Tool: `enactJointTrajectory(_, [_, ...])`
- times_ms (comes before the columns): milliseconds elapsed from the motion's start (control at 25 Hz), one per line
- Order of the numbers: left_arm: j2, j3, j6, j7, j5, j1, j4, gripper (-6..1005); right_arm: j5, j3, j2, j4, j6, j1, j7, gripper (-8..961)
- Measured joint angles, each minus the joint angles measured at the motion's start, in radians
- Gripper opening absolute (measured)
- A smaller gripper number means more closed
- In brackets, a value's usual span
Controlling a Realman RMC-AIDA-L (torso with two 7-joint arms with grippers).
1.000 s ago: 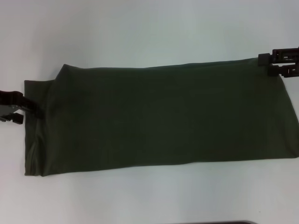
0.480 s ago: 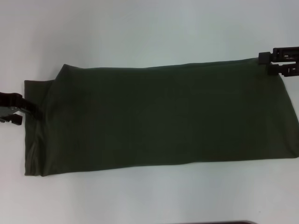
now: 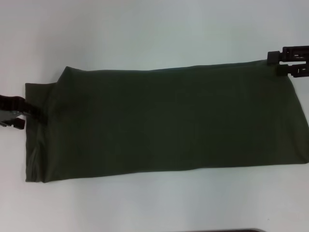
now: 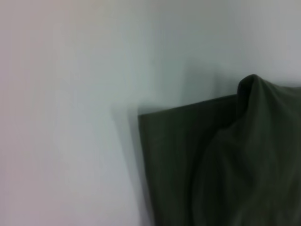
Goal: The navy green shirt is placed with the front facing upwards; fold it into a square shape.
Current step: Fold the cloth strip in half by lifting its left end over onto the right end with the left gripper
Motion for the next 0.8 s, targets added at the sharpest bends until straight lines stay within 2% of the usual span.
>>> enactJointTrajectory(800, [-0.005, 0.007, -0.016, -0.062, 0.018, 0.008, 0.007, 734, 0.000, 0.003, 0.000, 0.002, -0.002, 0.000, 0.004, 806])
